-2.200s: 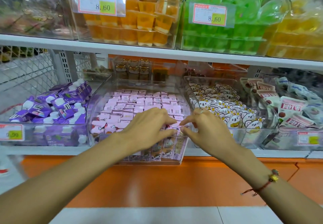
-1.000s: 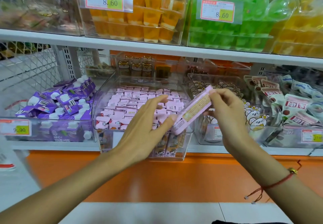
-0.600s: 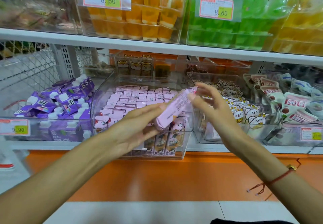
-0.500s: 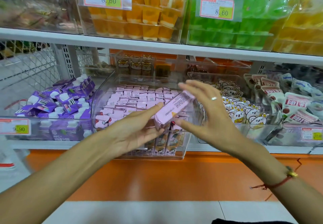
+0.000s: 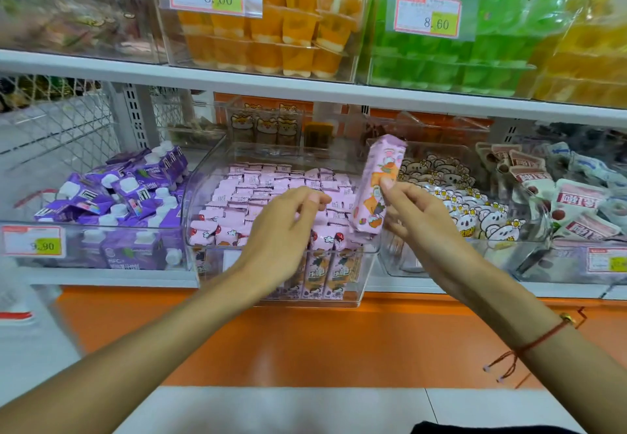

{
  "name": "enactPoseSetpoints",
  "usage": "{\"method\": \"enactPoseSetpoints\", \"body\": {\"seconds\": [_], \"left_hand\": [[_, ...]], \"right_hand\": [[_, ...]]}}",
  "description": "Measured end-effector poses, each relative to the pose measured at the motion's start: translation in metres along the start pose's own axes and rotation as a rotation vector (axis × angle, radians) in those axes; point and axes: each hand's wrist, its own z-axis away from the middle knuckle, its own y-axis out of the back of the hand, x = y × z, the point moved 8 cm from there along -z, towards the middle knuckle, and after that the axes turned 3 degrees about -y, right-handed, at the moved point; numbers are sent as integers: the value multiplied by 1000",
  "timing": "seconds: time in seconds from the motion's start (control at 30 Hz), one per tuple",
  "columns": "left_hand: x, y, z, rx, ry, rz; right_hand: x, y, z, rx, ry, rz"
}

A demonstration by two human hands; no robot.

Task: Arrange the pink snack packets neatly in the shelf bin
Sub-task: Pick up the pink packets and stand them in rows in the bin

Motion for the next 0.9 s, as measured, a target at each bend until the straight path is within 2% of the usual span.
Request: {"method": "enactPoseSetpoints", "body": {"seconds": [0.1, 0.23, 0.37, 0.5, 0.7, 0.8, 0.9], "left_hand": [[3, -18, 0, -109, -108, -171], [0, -36, 6, -233, -224, -369], [4, -33, 5, -226, -353, -561], [2, -26, 4, -192, -320, -531], [-3, -28, 5, -199, -279, -476], [-5, -28, 4, -202, -267, -474], [-5, -28, 4, -203, -261, -477]], "right_hand": [[7, 5, -2, 29, -81, -188], [7, 8, -3, 62, -100, -233], [7, 7, -3, 35, -131, -261], [-3, 9, -1, -15, -162, -330], [-10, 27, -3, -100, -289, 186], [-25, 36, 0, -127, -190, 561], [-51, 29, 7, -197, -29, 776]]}}
